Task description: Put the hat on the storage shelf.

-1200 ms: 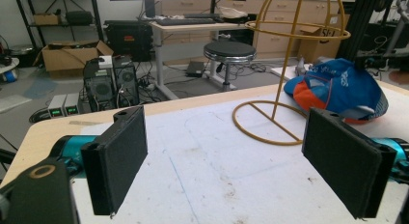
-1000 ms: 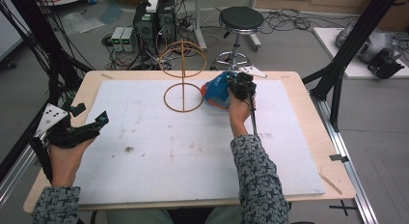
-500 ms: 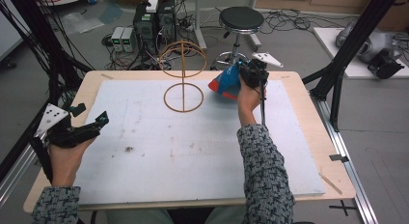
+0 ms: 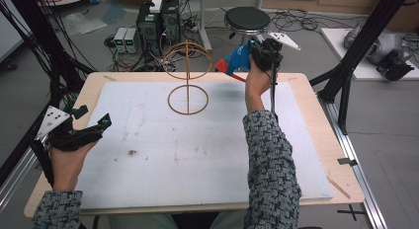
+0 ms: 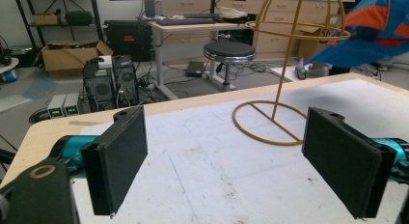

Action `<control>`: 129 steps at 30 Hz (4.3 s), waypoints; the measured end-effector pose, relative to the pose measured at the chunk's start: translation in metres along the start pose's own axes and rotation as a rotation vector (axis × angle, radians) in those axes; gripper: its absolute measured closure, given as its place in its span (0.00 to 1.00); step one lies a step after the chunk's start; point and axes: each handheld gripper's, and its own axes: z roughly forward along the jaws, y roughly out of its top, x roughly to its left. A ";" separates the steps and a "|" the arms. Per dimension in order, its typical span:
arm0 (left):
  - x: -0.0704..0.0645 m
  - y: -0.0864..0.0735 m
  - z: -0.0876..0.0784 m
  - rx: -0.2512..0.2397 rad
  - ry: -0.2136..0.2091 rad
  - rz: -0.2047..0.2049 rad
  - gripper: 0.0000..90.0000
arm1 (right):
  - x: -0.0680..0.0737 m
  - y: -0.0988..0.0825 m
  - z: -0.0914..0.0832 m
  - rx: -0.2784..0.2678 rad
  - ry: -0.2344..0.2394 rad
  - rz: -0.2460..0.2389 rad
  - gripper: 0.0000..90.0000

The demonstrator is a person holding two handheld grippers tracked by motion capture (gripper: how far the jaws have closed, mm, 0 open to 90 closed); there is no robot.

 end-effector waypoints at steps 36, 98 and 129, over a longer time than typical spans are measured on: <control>0.001 0.003 -0.002 -0.014 -0.012 -0.006 0.18 | 0.100 0.088 0.027 -0.140 0.130 -0.064 1.00; -0.001 0.001 0.002 0.002 -0.021 -0.005 0.18 | 0.164 0.011 0.016 0.069 0.449 -0.184 1.00; 0.000 0.001 0.003 0.005 -0.027 -0.008 0.19 | 0.164 -0.019 0.032 0.129 0.402 -0.225 0.97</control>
